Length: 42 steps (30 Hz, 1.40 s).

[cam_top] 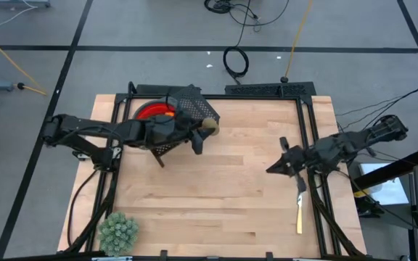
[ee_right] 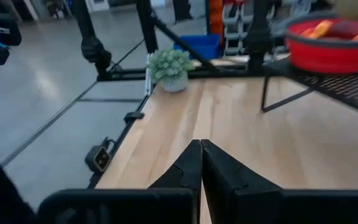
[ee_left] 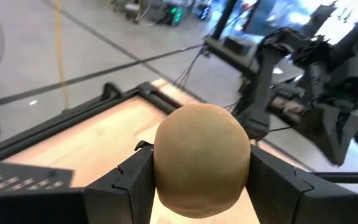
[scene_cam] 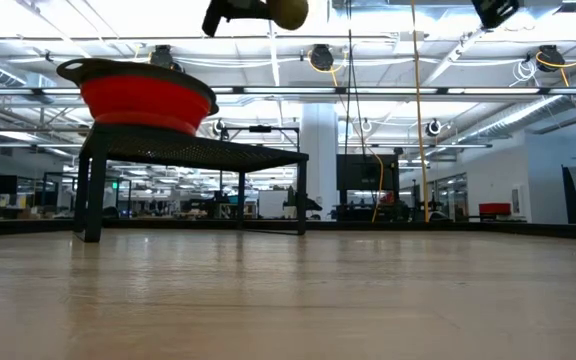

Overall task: Pick & Place Fruit
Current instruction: Put the kiwi into the red strainer bowl on the shelf

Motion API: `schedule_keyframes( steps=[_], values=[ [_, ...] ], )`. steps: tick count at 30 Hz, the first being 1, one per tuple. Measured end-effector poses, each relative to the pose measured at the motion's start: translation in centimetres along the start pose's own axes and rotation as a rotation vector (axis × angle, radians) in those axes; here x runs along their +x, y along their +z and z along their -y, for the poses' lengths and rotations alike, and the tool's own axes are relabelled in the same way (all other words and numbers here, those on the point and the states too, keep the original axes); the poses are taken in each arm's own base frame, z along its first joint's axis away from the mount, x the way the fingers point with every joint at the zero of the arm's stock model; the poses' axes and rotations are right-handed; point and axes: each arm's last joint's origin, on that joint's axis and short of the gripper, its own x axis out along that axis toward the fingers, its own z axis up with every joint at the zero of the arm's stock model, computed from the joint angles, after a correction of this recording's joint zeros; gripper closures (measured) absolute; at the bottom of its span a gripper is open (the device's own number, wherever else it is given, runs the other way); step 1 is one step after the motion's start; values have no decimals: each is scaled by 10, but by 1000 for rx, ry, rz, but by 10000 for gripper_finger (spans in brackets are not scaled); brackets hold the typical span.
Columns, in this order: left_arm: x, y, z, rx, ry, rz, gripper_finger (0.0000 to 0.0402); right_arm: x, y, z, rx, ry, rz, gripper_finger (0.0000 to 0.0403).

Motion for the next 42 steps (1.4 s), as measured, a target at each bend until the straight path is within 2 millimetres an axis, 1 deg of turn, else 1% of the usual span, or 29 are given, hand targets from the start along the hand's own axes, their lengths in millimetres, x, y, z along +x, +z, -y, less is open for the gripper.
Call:
schedule_keyframes(
  steps=[6,9,12,15,19,21,26,29,33,39,42],
  values=[
    [-6,23,-7,-33,95,-70,195,-31,-1,7,-16,-15,73,403],
    [-10,32,-11,-64,151,-122,195,-45,-1,8,-22,-15,107,403],
    [-16,36,-17,-118,229,-167,195,-55,-1,9,-29,-11,134,403],
    [-22,42,-21,-184,300,-201,195,-61,-3,9,-36,-10,143,403],
    [-30,49,-28,-271,380,-234,195,-64,-5,10,-38,-13,130,403],
    [-35,54,-32,-287,421,-252,195,-64,-6,10,-33,-14,122,403],
    [-49,69,-43,-278,517,-302,195,-64,-7,10,-33,-14,116,403],
    [-56,74,-51,-252,568,-338,195,-64,-7,10,-33,-14,117,403],
    [-67,74,-62,-207,659,-431,195,-64,-7,11,-33,-17,117,403],
    [-81,67,-77,-171,802,-595,195,-64,-7,11,-31,-17,117,403],
    [-87,65,-82,-163,854,-642,195,-64,-7,11,-30,-18,117,403]
  ],
)
